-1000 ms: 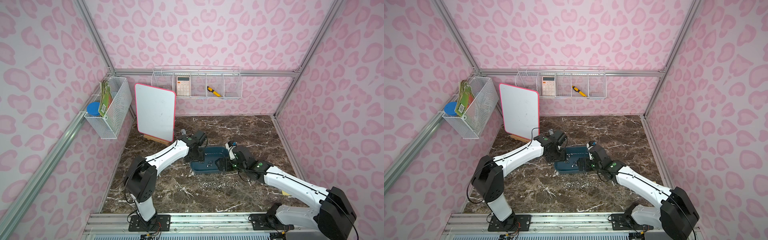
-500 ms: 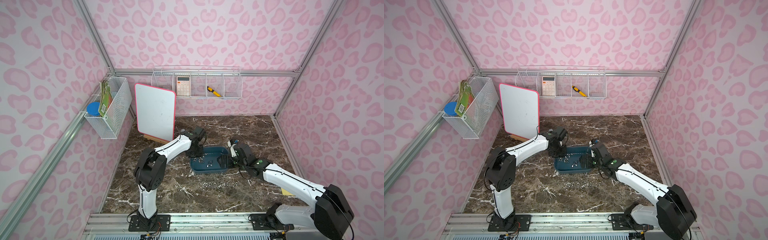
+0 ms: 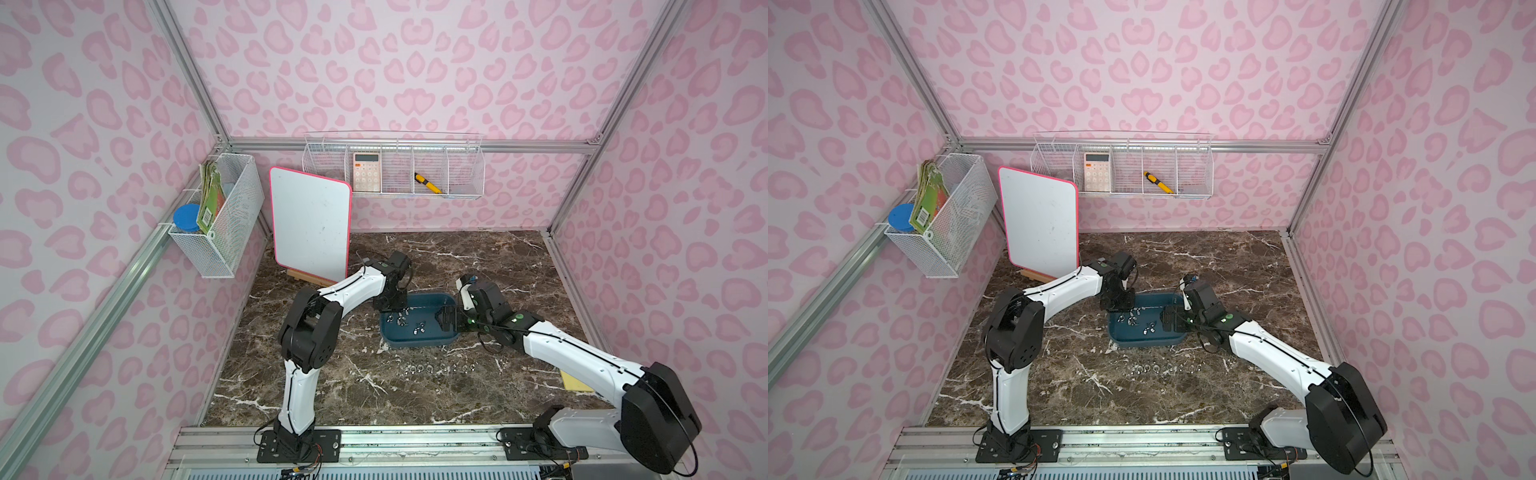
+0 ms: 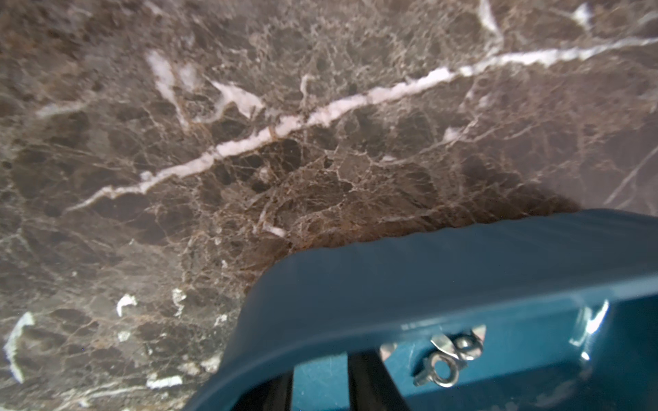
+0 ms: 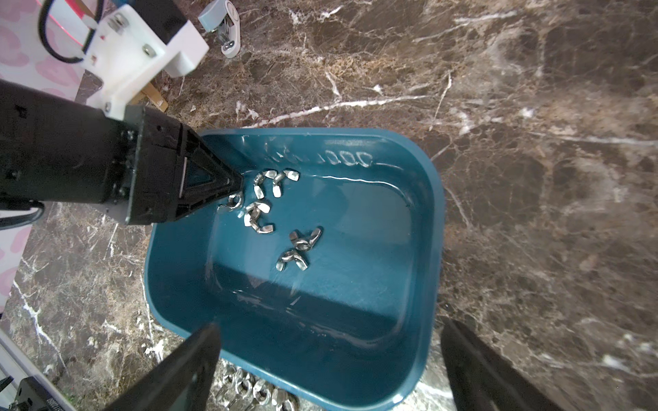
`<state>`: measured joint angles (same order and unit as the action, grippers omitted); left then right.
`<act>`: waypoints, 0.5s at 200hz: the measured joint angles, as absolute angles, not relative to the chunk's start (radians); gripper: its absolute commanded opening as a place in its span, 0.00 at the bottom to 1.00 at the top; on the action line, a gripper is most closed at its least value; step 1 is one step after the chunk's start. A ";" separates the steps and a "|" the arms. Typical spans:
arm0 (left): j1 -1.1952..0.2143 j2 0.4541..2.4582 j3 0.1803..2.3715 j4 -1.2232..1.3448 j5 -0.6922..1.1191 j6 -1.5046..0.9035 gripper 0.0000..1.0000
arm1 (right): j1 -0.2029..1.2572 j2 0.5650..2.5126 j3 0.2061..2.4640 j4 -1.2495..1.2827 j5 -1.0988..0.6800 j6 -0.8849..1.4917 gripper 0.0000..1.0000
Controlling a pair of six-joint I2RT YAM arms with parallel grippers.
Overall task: Take out the wing nut from the storage box
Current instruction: Pick up the wing nut from the storage box.
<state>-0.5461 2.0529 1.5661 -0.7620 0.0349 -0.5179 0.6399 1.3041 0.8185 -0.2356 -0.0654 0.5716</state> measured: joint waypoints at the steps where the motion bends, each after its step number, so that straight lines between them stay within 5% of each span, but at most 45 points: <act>1: -0.546 2.054 1.567 -0.762 0.035 -0.517 0.31 | 0.640 1.304 0.818 -0.236 -0.065 0.572 0.99; 100: -0.546 2.080 1.573 -0.767 0.024 -0.497 0.20 | 0.634 1.303 0.818 -0.235 -0.076 0.572 0.99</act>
<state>-0.5461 2.0796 1.5734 -0.7666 0.0242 -0.4973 0.6342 1.3033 0.8185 -0.2352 -0.0757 0.5716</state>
